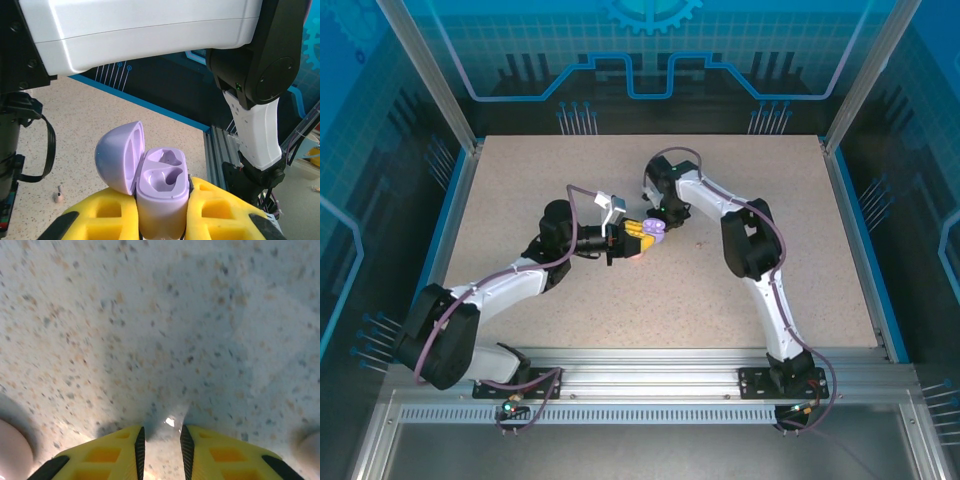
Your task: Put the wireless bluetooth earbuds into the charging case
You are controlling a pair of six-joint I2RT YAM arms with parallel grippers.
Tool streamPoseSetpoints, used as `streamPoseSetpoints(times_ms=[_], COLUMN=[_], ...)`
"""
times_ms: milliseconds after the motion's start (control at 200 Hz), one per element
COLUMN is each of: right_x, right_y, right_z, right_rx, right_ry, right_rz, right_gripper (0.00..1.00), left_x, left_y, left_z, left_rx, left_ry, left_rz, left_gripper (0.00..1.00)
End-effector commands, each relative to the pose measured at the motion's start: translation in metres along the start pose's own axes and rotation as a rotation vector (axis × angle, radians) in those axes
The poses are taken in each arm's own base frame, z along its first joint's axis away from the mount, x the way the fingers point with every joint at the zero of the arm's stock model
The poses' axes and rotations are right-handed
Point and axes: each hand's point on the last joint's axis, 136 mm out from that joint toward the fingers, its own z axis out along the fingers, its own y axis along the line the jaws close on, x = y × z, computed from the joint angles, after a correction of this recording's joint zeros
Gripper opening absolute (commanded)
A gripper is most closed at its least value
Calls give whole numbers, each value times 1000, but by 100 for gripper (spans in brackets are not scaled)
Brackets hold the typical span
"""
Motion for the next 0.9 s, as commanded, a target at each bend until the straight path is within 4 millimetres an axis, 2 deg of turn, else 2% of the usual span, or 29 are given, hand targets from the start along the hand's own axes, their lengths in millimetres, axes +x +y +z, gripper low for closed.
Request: streamPoseSetpoints(times_ms=[0, 35, 50, 115, 320, 425, 590, 710, 895], right_x=[26, 30, 27, 29, 22, 15, 12, 14, 16], right_y=[-9, -8, -6, -2, -8, 2, 23, 37, 32], right_z=[-9, -5, -14, -16, -33, -47, -58, -56, -40], right_rx=[38, 26, 16, -6, 0, -77, -215, -301, -199], right_ry=[66, 77, 56, 49, 2, -40, -71, -70, -38], right_rz=[22, 20, 14, 9, 57, 84, 105, 91, 66], right_gripper=[29, 29, 29, 30, 30, 30, 33, 36, 44], left_x=[-6, -6, -6, -6, -5, -6, -7, -7, -8], left_y=[-9, -9, -10, -10, -11, -12, -13, -14, -15], left_z=[-6, -7, -6, -7, -7, -8, -9, -10, -10], left_rx=[23, 21, 21, 21, 20, 18, 17, 15, 15], left_ry=[-11, -10, -10, -9, -7, -7, -7, -4, -6], left_rz=[14, 12, 11, 12, 12, 18, 21, 27, 31], left_gripper=[10, 10, 10, 10, 10, 10, 10, 10, 10])
